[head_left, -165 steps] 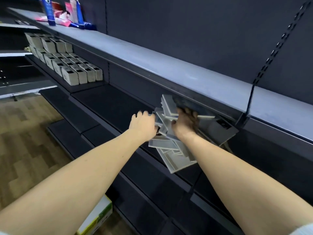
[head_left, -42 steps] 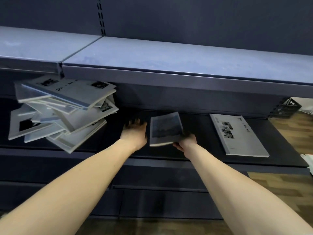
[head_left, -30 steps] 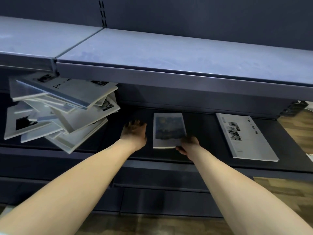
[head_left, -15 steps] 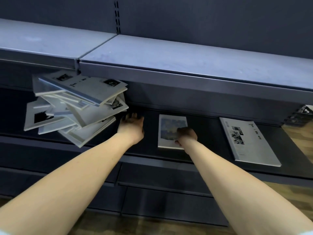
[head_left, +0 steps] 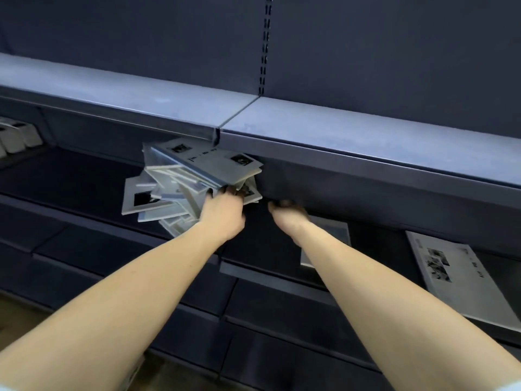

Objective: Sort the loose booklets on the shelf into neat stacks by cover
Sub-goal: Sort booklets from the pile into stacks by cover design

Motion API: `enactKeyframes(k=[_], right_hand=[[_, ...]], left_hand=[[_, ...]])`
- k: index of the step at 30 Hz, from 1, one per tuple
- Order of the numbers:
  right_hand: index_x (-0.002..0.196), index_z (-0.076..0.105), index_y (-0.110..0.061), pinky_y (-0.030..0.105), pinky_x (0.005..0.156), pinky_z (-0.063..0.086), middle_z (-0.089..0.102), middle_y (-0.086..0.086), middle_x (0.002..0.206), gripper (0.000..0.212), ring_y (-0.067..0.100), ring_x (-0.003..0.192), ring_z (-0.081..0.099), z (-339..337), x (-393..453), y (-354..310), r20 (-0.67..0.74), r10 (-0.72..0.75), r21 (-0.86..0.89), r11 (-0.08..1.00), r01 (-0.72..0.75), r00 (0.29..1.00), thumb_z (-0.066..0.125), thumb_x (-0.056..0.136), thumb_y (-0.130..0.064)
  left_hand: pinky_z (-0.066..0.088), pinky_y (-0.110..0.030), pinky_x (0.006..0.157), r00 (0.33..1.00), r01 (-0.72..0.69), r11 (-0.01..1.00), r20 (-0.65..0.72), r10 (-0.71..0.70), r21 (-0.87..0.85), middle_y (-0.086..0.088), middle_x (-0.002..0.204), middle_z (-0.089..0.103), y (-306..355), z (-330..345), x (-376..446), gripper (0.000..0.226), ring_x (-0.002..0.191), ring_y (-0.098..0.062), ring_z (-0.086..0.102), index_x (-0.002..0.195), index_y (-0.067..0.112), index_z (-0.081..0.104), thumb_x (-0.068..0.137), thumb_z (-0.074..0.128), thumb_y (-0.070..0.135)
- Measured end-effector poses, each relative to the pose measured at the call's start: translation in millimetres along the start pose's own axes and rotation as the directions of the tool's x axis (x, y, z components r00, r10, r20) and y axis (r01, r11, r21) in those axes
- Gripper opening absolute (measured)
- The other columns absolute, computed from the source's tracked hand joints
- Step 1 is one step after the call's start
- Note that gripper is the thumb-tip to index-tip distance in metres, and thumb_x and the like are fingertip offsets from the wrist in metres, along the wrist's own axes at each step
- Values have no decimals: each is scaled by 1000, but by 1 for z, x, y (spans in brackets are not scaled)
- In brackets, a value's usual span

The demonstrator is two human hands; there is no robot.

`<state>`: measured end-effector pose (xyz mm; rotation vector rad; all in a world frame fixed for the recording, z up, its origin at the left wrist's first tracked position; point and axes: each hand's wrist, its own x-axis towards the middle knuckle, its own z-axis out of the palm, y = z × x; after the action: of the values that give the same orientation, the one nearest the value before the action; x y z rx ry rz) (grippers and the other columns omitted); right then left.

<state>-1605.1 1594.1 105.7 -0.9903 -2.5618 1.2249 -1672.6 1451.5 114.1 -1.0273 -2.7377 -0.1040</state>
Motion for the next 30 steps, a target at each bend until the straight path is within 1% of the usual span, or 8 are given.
enactKeyframes(k=[5,9,13,16,21,26,28,30], right_hand=[[135,52,-15,27,94,38,54,7,141,40,28,130,50,23,1,-40,-65,-53,28,998,55,996,48,102,-38],[144,45,-16,31,105,39,48,6,148,45,27,134,46,45,6,-70,-47,-91,-1,996,91,995,43,104,-36],[152,35,-19,25,105,35,40,3,155,54,23,139,42,67,15,-97,-68,-33,65,997,37,997,46,103,-38],[148,39,-12,26,105,35,42,7,153,49,24,139,42,79,20,-111,-73,8,-3,1000,-8,997,43,105,-35],[134,52,-7,27,83,41,57,11,137,37,27,125,55,97,22,-119,-238,63,-118,989,-93,969,40,106,-28],[120,61,-7,29,93,48,65,8,115,34,27,112,61,124,4,-125,-271,51,221,975,11,961,62,90,-23],[106,65,-11,26,84,54,68,1,96,25,20,93,66,139,-7,-132,-240,-1,319,945,80,971,64,88,-27],[99,68,-12,28,73,57,70,2,85,20,21,78,69,146,-12,-139,-262,-96,294,940,174,960,55,93,-26]], left_hand=[[44,-42,92,992,-39,999,-119,37,-11,-10,121,58,-35,-13,-6,46,111,-32,55,131,18,54,86,53,26],[41,-42,97,996,22,1000,-90,-20,16,-13,124,55,-74,-13,-6,43,116,-32,50,128,13,54,88,52,27],[42,-43,100,997,52,998,-66,-50,29,-15,125,54,-114,-12,-4,44,118,-33,49,128,11,53,86,51,25],[42,-43,100,996,59,998,-70,-57,16,-14,127,54,-136,-10,1,47,119,-32,49,132,12,51,87,49,24],[44,-42,99,996,53,997,-75,-57,-51,-15,131,53,-161,-2,10,50,121,-32,49,136,12,48,89,50,26],[46,-45,95,987,59,983,-138,-84,-171,-16,127,55,-173,2,16,42,115,-33,52,137,14,44,98,38,30],[47,-46,89,981,81,975,-159,-115,-205,-18,122,56,-176,1,19,38,110,-35,55,131,12,47,100,35,31],[46,-46,85,974,139,956,-138,-179,-259,-20,120,57,-178,-1,23,40,108,-39,55,128,10,48,100,33,34]])
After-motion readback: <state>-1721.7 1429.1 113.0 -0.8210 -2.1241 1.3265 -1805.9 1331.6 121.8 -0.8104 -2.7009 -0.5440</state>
